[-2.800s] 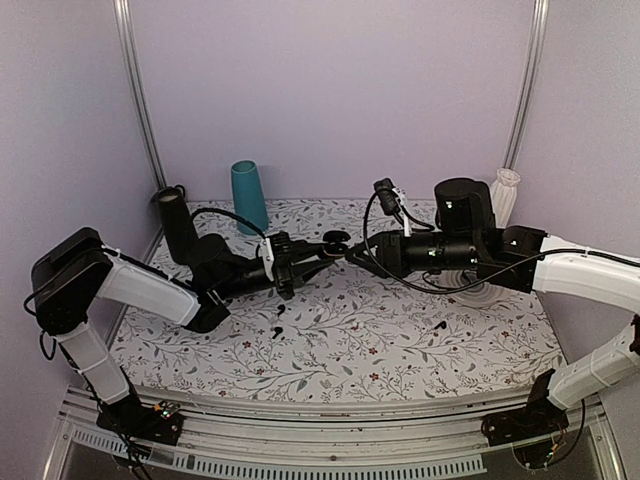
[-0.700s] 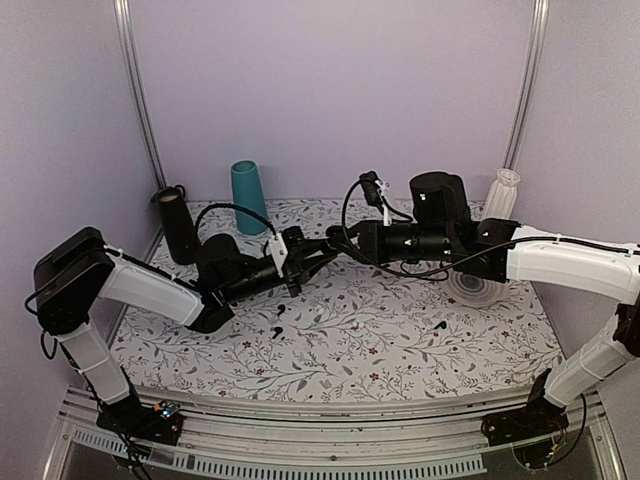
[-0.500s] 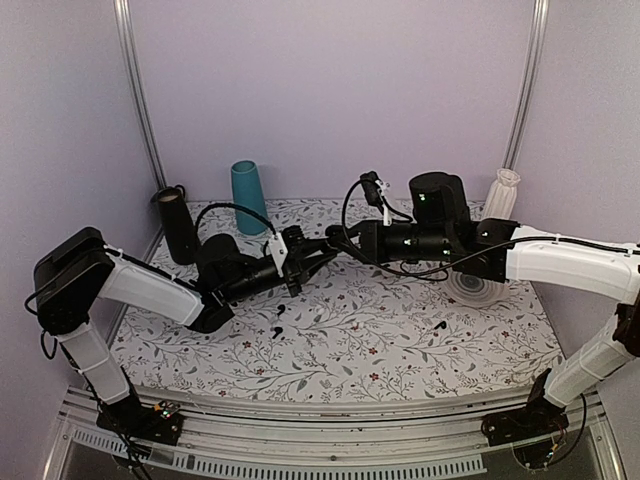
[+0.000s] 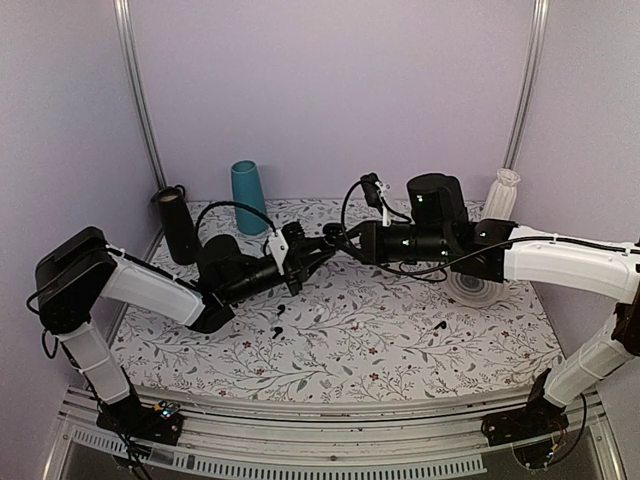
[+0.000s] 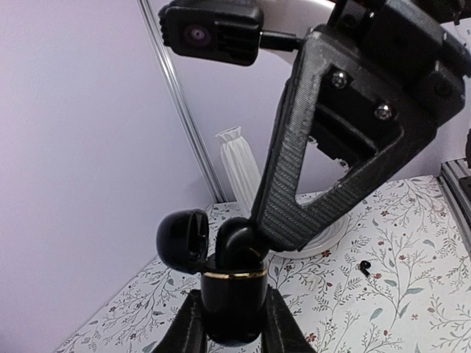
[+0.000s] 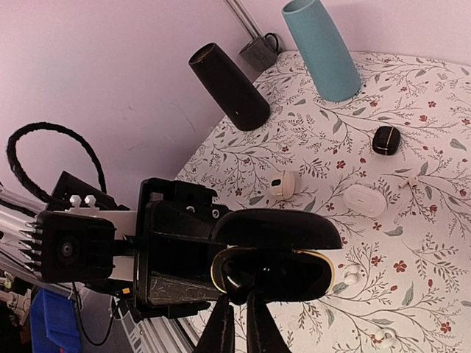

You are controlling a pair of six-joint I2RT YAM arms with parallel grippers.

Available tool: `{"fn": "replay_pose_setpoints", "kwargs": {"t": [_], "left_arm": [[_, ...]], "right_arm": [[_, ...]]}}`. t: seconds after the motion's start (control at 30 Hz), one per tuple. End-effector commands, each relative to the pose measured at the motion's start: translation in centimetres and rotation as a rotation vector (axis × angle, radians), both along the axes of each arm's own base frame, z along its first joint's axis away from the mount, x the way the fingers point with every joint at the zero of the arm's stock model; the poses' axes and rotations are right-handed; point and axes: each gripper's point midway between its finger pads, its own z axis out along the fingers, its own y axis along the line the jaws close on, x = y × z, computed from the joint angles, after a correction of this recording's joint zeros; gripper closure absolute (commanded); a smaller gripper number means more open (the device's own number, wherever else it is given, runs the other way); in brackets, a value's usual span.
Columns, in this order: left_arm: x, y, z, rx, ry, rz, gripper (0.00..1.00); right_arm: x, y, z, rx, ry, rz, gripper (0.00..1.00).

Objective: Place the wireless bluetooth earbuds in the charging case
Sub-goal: Pick up the right earbud from the left side groove of the charging case.

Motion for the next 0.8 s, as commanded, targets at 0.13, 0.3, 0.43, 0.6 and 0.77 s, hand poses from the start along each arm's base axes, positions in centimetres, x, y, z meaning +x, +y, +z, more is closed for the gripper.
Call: {"fn": "replay_pose_setpoints", "kwargs": {"t": [0.13, 0.3, 0.43, 0.6, 0.77], "left_arm": [[-0.9, -1.0, 0.6, -0.029, -0.007, -0.06, 1.0], [-1.1, -1.1, 0.4, -0.028, -0.008, -0.071, 1.0], [-1.0, -1.2, 0.3, -0.026, -0.003, -0.072, 1.0], [-0.8, -1.3, 0.2, -0.02, 0.001, -0.066, 1.0], [-0.7, -1.4, 0.1, -0.012, 0.0, -0.061, 1.0]], "right_arm": [[0.0, 0.2, 0.1, 0.025, 0.03, 0.008, 0.95], [0.0, 0.0, 0.1, 0.041, 0.041, 0.011, 0.94], [-0.1, 0.1, 0.5, 0.056, 0.044, 0.026, 0.87], [-0.3, 0.4, 1.2, 0.079, 0.05, 0.038, 0.77], [-0.1, 0.8, 1.2, 0.071, 0.077, 0.033, 0.75]]}}
